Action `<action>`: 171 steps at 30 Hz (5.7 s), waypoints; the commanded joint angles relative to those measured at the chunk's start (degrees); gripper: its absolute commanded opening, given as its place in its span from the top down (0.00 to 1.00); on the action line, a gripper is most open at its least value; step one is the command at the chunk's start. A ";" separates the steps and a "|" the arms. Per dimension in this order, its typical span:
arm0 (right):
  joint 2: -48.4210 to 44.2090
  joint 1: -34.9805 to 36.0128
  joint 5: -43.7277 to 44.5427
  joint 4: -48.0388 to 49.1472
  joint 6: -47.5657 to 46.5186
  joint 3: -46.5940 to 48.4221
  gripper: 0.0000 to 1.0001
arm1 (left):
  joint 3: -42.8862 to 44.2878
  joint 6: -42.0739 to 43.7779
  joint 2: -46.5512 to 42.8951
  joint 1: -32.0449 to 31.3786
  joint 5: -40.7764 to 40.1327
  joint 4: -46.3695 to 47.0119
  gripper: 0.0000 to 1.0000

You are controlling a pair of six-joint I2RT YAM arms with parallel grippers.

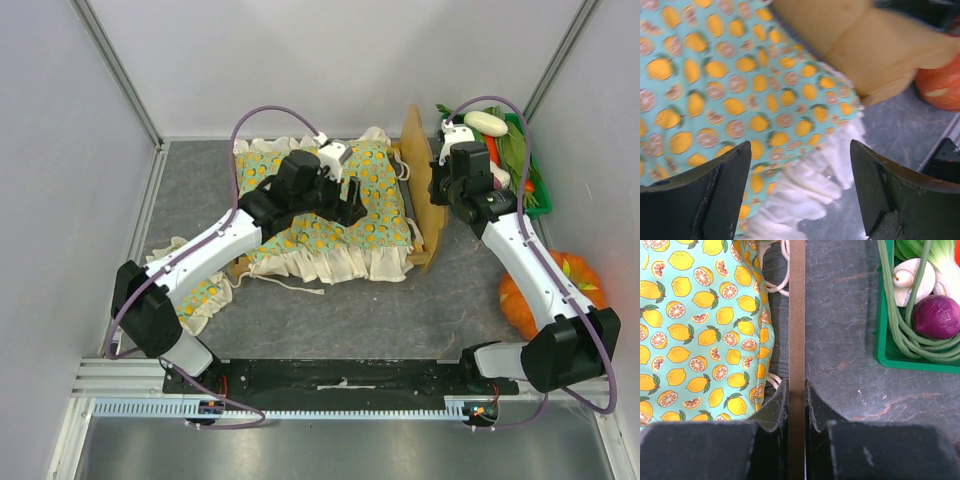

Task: Set up the pet bed

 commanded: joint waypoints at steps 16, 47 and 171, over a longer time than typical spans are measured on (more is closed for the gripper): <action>-6.60 4.30 -11.80 0.19 6.47 -4.36 0.92 | 0.13 -4.30 11.52 -19.36 -27.50 8.02 0.16; -9.58 4.83 -0.11 -3.41 -0.64 5.12 0.33 | -12.98 -6.59 -5.62 -5.30 -8.19 13.39 0.98; -8.37 20.13 -17.68 -10.63 -4.34 -5.86 0.55 | -23.70 -13.45 -12.57 -3.63 -17.14 15.32 0.98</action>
